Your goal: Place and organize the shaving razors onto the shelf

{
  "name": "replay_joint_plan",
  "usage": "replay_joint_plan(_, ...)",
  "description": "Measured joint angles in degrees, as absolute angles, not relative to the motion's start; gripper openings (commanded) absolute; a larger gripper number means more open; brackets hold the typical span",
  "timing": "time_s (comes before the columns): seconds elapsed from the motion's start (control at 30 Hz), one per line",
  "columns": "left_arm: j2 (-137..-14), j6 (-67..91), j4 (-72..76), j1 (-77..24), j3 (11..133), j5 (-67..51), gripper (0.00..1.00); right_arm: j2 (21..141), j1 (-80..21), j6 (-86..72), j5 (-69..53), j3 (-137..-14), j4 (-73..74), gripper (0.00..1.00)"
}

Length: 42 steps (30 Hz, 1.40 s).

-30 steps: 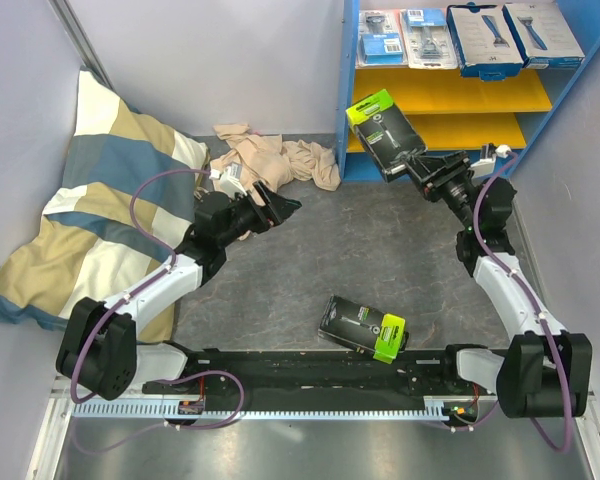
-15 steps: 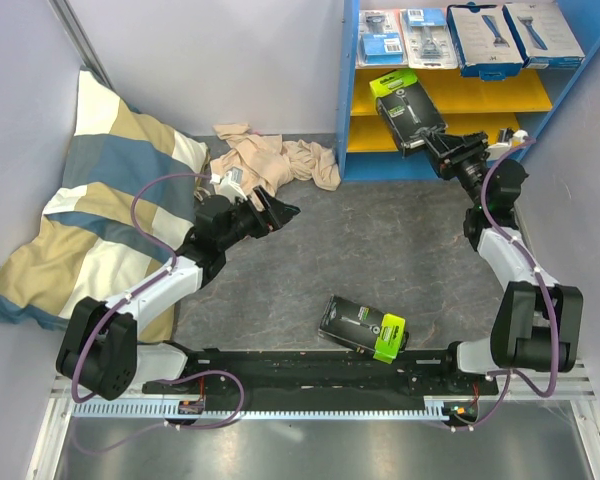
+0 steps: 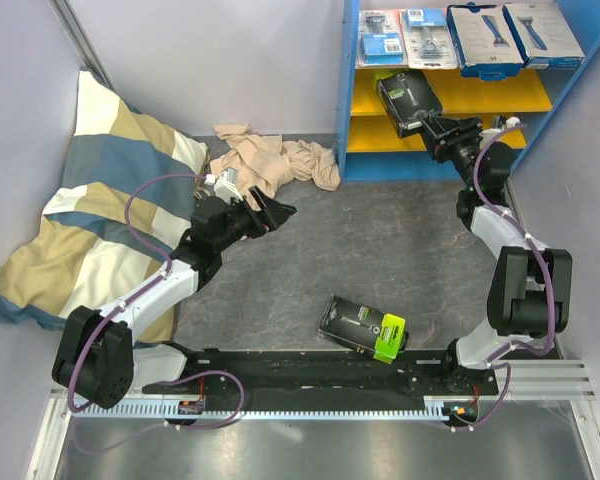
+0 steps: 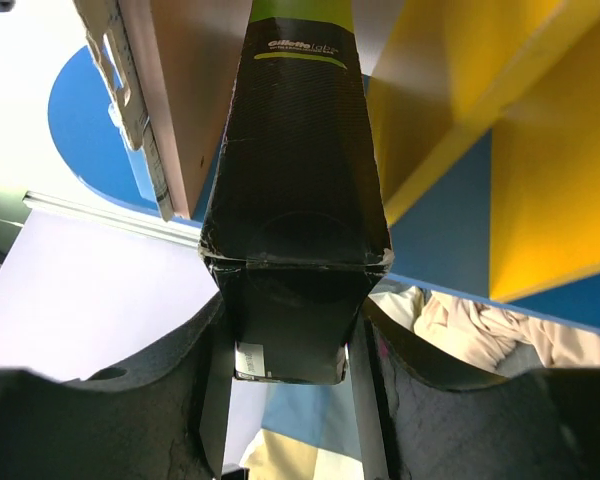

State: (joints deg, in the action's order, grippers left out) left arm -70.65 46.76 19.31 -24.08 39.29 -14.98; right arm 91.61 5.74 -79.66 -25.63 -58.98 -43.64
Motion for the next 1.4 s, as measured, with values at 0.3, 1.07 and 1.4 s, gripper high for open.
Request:
replay_joint_plan(0.3,-69.82,46.46,18.9,-23.68,38.96,-14.98,0.87,98.28,0.99,-79.75,-21.61,-66.94,-38.72,0.07)
replay_joint_plan(1.07,-68.07,46.48,18.74,-23.68,38.0,-15.03,0.87,104.27,-9.19,-80.6,-2.68,-75.37,-34.81,0.15)
replay_joint_plan(1.4,-67.61,46.48,18.52,-23.68,37.1,-15.03,0.87,106.45,-11.25,-79.29,0.54,-79.81,-31.53,0.36)
